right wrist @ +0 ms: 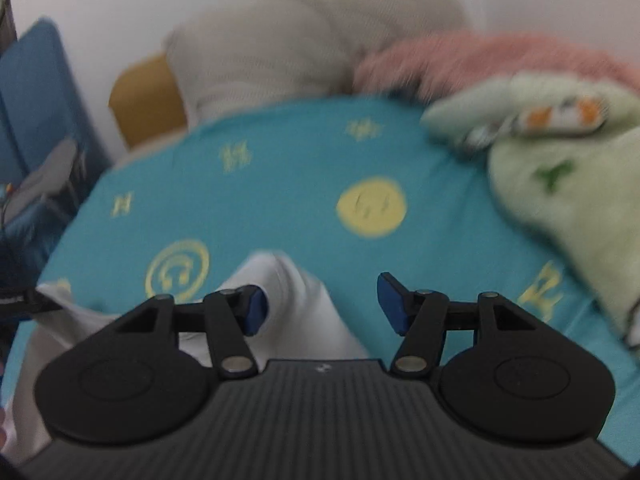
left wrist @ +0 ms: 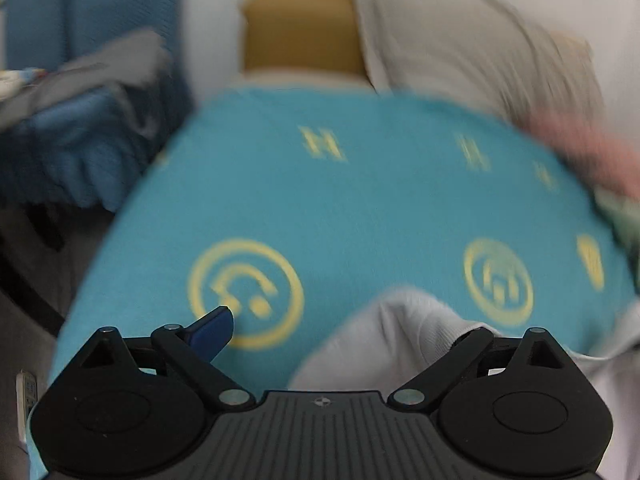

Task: Fold clothes
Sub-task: 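Lower the T-shirt flat onto the bed and open both grippers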

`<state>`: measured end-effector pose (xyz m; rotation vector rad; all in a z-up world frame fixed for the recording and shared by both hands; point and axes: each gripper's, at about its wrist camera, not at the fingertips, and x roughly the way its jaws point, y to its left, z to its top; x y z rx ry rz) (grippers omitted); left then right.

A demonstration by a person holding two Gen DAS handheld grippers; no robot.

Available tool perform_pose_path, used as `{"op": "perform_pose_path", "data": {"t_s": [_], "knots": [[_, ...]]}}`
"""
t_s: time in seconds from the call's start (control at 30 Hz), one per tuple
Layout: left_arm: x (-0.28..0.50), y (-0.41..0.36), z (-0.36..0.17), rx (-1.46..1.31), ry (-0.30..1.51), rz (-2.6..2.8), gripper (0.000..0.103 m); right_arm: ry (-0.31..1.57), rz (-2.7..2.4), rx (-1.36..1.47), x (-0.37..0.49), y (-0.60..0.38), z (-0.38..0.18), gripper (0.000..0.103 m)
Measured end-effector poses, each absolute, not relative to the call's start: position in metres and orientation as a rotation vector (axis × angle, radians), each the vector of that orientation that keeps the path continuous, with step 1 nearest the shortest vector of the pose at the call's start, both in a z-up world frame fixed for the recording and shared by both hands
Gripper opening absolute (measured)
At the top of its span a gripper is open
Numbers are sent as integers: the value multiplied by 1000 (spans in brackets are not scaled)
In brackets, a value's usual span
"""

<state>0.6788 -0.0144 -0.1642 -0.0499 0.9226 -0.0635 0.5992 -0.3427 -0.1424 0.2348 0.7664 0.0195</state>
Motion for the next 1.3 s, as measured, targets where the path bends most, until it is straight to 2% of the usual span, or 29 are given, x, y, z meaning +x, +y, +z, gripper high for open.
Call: {"op": "perform_pose_path", "data": {"t_s": [0.13, 0.2, 0.33, 0.47, 0.67, 0.83, 0.97, 1.13, 1.3], "knots": [[673, -21, -154, 70, 938, -180, 102, 851, 111, 254, 603, -331, -141, 61], [663, -19, -141, 101, 902, -192, 103, 831, 134, 247, 594, -328, -130, 73], [622, -10, -116, 93, 842, -210, 103, 780, 142, 245, 552, -326, -103, 75], [548, -2, -91, 35, 737, -188, 103, 702, 122, 231, 482, -327, -72, 75], [388, 10, -59, -38, 588, -113, 103, 607, 96, 248, 341, -319, -33, 75], [267, 27, -33, -100, 547, -83, 103, 532, 111, 206, 236, -302, -1, 75], [204, 36, -6, -92, 526, -72, 103, 474, 111, 229, 181, -296, 10, 75], [168, 54, 1, -181, 546, -120, 103, 442, 107, 259, 142, -294, 3, 75], [188, 74, -16, -320, 594, -79, 103, 478, 79, 315, 137, -300, -18, 75]]}}
